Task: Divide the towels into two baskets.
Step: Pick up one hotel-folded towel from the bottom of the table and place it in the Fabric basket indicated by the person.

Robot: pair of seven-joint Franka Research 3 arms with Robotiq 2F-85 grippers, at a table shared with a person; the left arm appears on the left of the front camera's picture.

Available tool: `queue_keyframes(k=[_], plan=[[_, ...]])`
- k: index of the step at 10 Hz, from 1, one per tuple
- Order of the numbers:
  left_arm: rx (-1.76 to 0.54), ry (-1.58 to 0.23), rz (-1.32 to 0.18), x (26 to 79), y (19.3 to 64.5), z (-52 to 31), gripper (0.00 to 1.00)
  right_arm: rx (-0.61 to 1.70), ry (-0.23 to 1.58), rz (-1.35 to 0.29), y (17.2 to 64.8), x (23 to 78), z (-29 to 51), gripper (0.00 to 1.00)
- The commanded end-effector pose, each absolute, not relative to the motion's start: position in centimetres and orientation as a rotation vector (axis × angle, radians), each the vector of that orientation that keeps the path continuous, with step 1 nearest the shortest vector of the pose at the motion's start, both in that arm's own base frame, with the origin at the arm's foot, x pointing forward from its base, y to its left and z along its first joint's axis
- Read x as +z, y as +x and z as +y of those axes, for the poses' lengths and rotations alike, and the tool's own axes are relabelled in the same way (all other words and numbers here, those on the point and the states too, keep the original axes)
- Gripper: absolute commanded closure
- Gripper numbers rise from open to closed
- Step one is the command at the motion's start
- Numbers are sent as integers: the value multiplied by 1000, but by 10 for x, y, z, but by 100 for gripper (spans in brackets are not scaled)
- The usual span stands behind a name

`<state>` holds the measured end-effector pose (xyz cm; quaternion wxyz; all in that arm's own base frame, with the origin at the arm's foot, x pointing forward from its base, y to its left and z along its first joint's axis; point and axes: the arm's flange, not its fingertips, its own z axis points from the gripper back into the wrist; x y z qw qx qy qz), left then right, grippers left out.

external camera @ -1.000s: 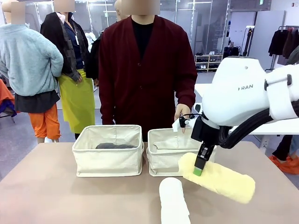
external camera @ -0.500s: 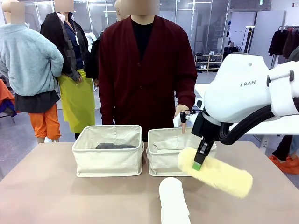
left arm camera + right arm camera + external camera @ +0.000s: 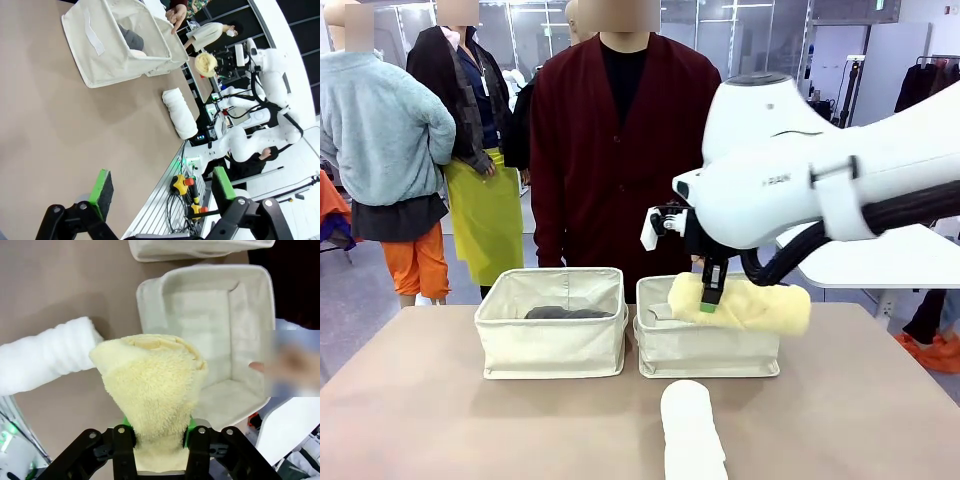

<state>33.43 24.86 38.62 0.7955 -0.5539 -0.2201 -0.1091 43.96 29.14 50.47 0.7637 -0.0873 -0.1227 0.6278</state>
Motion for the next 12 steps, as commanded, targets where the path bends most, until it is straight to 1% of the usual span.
queue_keyframes(k=[1, 2, 3, 4, 5, 6, 7, 8, 9, 10, 12], plan=[[-234, -1190, -484, 388, 329, 246, 0, 1412, -250, -256, 478, 499, 302, 63], [-234, -1190, -484, 388, 329, 246, 0, 1429, -242, -239, 496, 489, 305, 63], [-234, -1190, -484, 388, 329, 246, 0, 1440, -279, -267, 510, 481, 306, 63], [-234, -1190, -484, 388, 329, 246, 0, 1434, -299, -259, 526, 470, 307, 63], [-234, -1190, -484, 388, 329, 246, 0, 1457, -321, -283, 543, 451, 308, 62], [-234, -1190, -484, 388, 329, 246, 0, 1494, -335, -299, 548, 443, 308, 52], [-234, -1190, -484, 388, 329, 246, 0, 1488, -364, -279, 553, 435, 308, 34], [-234, -1190, -484, 388, 329, 246, 0, 1484, -368, -282, 552, 435, 307, 24], [-234, -1190, -484, 388, 329, 246, 0, 1478, -373, -283, 551, 436, 307, 6], [-234, -1190, -484, 388, 329, 246, 0, 1463, -379, -273, 550, 434, 307, 0], [-234, -1190, -484, 388, 329, 246, 0, 1433, -362, -294, 542, 434, 303, 0]])
